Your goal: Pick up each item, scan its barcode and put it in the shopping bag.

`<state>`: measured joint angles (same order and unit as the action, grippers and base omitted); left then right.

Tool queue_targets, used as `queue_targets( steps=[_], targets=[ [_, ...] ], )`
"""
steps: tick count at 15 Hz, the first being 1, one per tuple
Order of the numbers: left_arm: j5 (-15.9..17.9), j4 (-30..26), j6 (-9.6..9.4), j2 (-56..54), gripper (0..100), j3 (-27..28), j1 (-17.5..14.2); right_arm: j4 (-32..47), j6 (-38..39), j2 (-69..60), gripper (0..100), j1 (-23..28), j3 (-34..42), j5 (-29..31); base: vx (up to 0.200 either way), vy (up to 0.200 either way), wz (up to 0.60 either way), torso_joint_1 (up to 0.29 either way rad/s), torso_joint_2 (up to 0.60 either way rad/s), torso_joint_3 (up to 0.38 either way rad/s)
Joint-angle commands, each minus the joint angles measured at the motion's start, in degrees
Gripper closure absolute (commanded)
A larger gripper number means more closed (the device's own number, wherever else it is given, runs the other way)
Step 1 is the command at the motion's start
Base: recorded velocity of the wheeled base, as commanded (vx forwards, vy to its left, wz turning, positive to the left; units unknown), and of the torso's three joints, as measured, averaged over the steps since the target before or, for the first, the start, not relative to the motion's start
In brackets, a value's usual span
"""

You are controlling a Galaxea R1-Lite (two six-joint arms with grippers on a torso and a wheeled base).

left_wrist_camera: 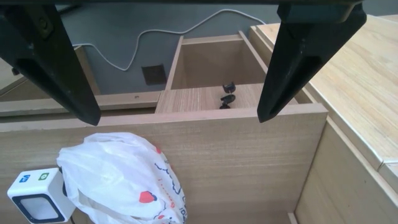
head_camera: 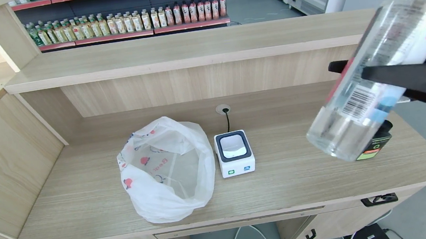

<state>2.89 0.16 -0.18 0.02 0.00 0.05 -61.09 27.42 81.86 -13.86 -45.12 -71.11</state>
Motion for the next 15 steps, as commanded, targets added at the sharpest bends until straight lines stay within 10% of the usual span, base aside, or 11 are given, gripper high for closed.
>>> queue_targets(
  steps=[1,15],
  targets=[
    [0.0,0.0,0.01,0.0,0,0.0,0.0,0.1,1.6,-5.7,100,-3.9,1.5,-2.3,0.000,0.000,0.00,0.000,0.00,0.000],
    [0.0,0.0,0.01,0.0,0,0.1,0.0,0.1,19.0,-5.8,100,-9.7,-6.0,-7.9,0.000,0.000,0.00,0.000,0.00,0.000]
  ],
)
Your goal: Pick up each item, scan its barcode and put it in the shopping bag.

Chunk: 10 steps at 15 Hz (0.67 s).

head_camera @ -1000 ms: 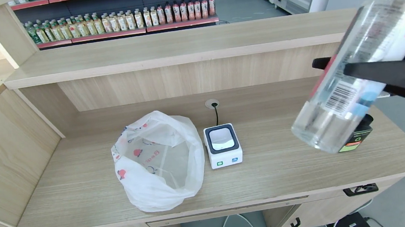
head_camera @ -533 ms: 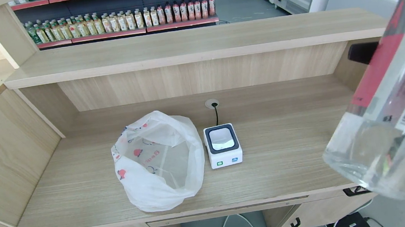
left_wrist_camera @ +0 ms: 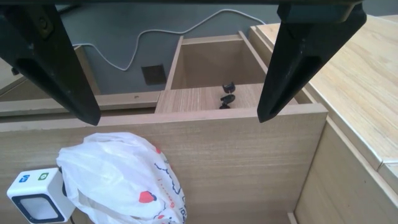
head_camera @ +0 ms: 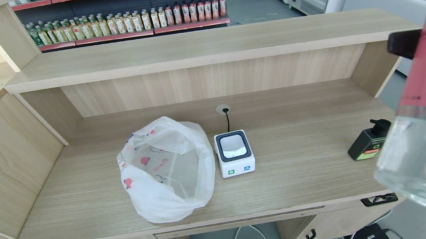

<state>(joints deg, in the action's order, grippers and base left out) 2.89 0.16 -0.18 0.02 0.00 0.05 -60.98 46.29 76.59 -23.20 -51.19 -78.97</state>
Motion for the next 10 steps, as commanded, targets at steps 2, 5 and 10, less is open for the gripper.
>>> queue_targets(
  steps=[2,5,10],
  targets=[
    [0.0,0.0,0.01,0.0,0,0.1,0.0,0.0,1.3,-0.8,100,-0.6,-0.5,-1.6,0.000,0.000,0.00,0.000,0.00,0.000],
    [0.0,0.0,0.01,0.0,0,0.0,0.0,-0.1,2.4,-1.3,100,-1.5,-0.9,-1.9,0.000,0.000,0.00,0.000,0.00,0.000],
    [0.0,0.0,0.01,0.0,0,0.0,0.0,-0.1,3.8,-2.5,100,-3.9,-0.3,-2.9,0.000,0.000,0.00,0.000,0.00,0.000]
  ],
)
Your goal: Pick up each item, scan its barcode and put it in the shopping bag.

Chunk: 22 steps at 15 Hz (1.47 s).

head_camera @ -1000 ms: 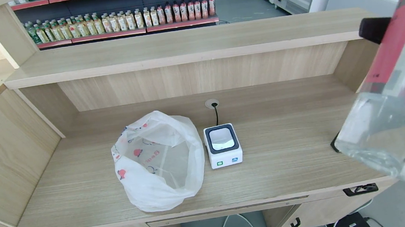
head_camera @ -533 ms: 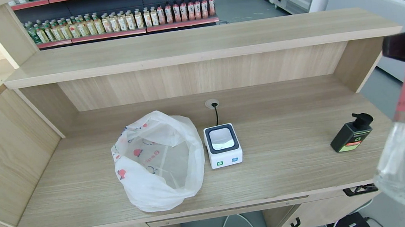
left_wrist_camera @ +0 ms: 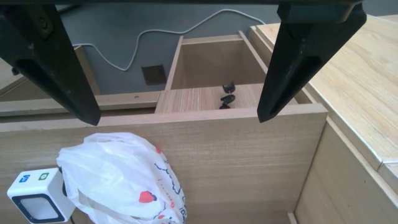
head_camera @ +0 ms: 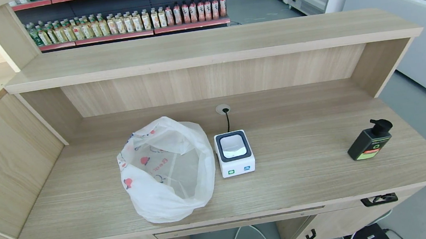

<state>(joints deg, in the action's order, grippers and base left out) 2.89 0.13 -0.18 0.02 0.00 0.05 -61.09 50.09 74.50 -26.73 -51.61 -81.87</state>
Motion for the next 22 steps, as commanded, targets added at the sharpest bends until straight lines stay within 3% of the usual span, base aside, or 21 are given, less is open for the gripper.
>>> queue_targets(
  steps=[1,6,8,10,11,14,16,18,19,21,22],
  targets=[
    [0.0,0.0,0.01,0.0,0,0.0,0.0,0.0,0.0,-0.5,100,-0.3,0.2,0.0,0.000,0.000,0.00,0.000,0.00,0.000],
    [0.0,0.0,0.01,0.0,0,0.0,0.0,0.0,-0.1,-1.0,100,0.7,0.6,0.0,0.000,0.000,0.00,0.000,0.00,0.000],
    [0.0,0.0,0.01,0.0,0,0.1,0.0,-0.7,-1.1,0.4,100,7.6,-0.2,0.5,0.000,0.000,0.00,0.000,0.00,0.000],
    [0.0,0.0,0.01,0.0,0,0.0,0.0,-1.0,-13.4,2.9,100,23.3,3.5,0.6,0.000,0.000,0.00,0.000,0.00,0.000],
    [0.0,0.0,0.01,0.0,0,0.0,0.0,-0.9,-16.6,3.0,100,27.4,4.9,0.6,0.000,0.000,0.00,0.000,0.00,0.000],
    [0.0,0.0,0.01,0.0,0,0.0,0.0,-0.7,-21.6,3.6,100,32.3,6.3,4.5,0.000,0.000,0.00,0.000,0.00,0.000],
    [0.0,0.0,0.01,0.0,0,0.0,0.0,-0.5,-24.3,4.1,100,31.0,6.7,11.7,0.000,0.000,0.00,0.000,0.00,0.000],
    [0.0,0.0,0.01,0.0,0,0.0,0.0,3.7,-33.5,3.3,100,28.4,8.9,20.3,0.000,0.000,0.00,0.000,0.00,0.000],
    [0.0,0.0,0.01,0.0,0,0.0,0.0,10.3,-40.9,2.4,100,26.6,9.6,29.5,0.000,0.000,0.00,0.000,0.00,0.000],
    [0.0,0.0,0.01,0.0,0,0.0,0.0,27.2,-50.1,-0.8,100,18.6,10.4,59.3,0.000,0.000,0.00,0.000,0.00,0.000],
    [0.0,0.0,0.01,0.0,0,0.0,0.0,26.5,-48.2,-1.9,100,16.8,12.6,62.5,0.000,0.000,0.00,0.000,0.00,0.000]
  ],
)
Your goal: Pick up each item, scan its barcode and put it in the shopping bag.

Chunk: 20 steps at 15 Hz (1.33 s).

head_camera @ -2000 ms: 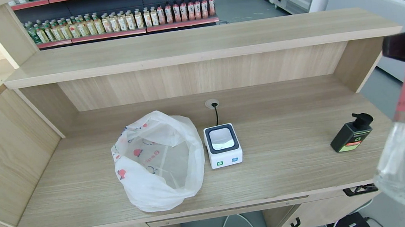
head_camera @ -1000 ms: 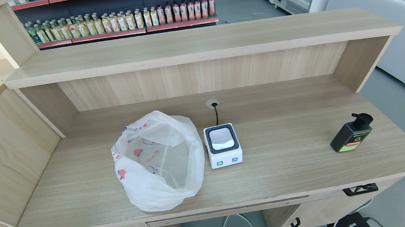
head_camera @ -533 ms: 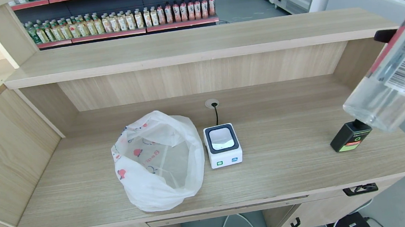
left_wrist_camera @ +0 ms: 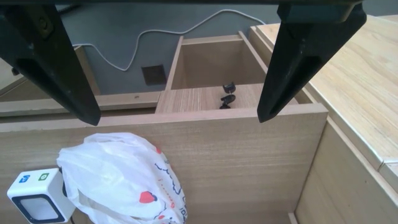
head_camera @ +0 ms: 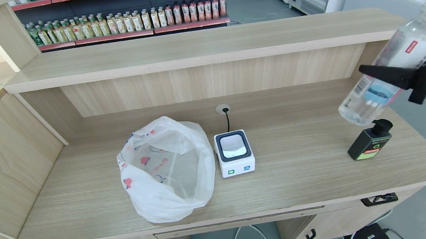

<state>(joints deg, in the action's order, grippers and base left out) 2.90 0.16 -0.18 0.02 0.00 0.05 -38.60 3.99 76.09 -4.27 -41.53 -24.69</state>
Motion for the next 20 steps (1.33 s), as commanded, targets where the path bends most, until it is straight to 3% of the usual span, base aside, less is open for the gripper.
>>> queue_targets(
  steps=[1,4,7,10,14,18,20],
  targets=[
    [0.0,0.0,0.01,0.0,0,0.0,0.0,1.7,-0.3,-4.3,100,-5.6,4.2,5.5,0.000,0.000,0.00,0.000,0.00,0.000],
    [0.0,0.0,0.01,0.0,0,0.0,0.0,-3.0,-0.6,-4.7,100,-5.1,7.3,5.7,0.000,0.000,0.00,0.000,0.00,0.000],
    [0.0,0.0,0.01,0.0,0,0.0,0.0,-4.9,-5.9,-4.1,100,-0.3,11.0,6.8,0.000,0.000,0.00,0.000,0.00,0.000],
    [0.0,0.0,0.09,0.0,0,0.0,0.0,-4.9,-13.9,-3.8,100,-0.7,12.3,12.0,0.000,0.000,0.00,0.000,0.00,0.000],
    [0.0,0.0,0.01,0.0,0,0.0,0.0,-4.8,-15.3,-4.4,100,-1.6,12.5,12.6,0.000,0.000,0.00,0.000,0.00,0.000],
    [0.0,0.0,0.01,0.0,0,0.0,0.0,-3.8,-21.7,-4.0,100,-4.5,12.9,19.7,0.000,0.000,0.60,0.001,0.00,0.005],
    [0.0,0.0,0.01,0.0,0,0.0,0.0,-4.4,-22.6,-2.4,100,-5.9,12.4,20.1,0.000,0.000,0.60,0.015,0.00,0.005]
  ],
)
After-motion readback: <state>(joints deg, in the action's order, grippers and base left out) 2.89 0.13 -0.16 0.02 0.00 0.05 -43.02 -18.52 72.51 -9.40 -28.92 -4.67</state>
